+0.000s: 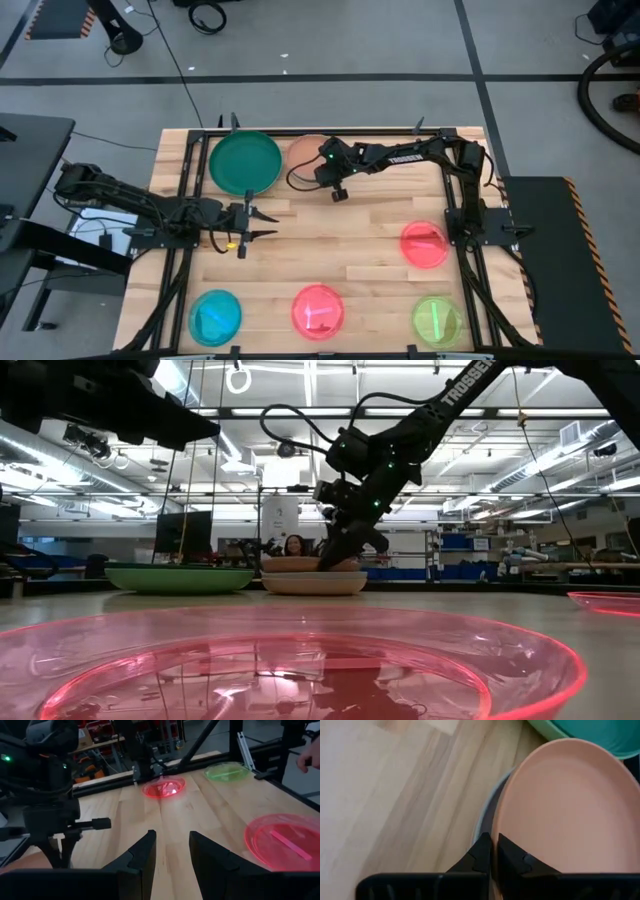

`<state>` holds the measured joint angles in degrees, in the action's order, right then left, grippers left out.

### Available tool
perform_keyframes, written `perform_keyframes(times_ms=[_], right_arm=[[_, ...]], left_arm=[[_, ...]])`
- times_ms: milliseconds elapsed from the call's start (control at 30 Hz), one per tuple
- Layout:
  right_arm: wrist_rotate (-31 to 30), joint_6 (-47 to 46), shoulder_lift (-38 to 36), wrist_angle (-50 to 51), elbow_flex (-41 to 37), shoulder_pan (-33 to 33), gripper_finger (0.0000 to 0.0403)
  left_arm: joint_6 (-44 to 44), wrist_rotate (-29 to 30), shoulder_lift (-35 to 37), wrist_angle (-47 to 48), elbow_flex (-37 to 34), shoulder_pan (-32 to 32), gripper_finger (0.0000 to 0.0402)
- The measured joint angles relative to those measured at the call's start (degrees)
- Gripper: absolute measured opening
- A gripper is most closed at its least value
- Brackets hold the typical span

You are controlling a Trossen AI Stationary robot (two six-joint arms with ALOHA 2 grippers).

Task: Stack plastic plates
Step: Stack the orange plate on top of the blue plate

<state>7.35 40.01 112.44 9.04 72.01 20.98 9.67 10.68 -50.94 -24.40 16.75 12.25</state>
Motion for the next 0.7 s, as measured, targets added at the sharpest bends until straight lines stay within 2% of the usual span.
perform_keyframes(times_ms=[333, 533, 700], right_arm=[[-0.75, -2.67, -0.07, -0.7, 0.0, 0.04, 0.0115], [-7.43, -2.53, -3.12, -0.12, -0.02, -2.16, 0.0149], [-12.3, -2.57, -9.3, 2.16, -0.02, -5.05, 0.0155]], left_arm=[[0.02, 0.0, 0.0, -0.53, 0.0, 0.0, 0.0125], [-0.46, 0.0, -0.66, -0.64, -0.05, 0.0, 0.0125], [-0.46, 0.0, -1.35, -1.75, -0.07, -0.02, 0.0125]])
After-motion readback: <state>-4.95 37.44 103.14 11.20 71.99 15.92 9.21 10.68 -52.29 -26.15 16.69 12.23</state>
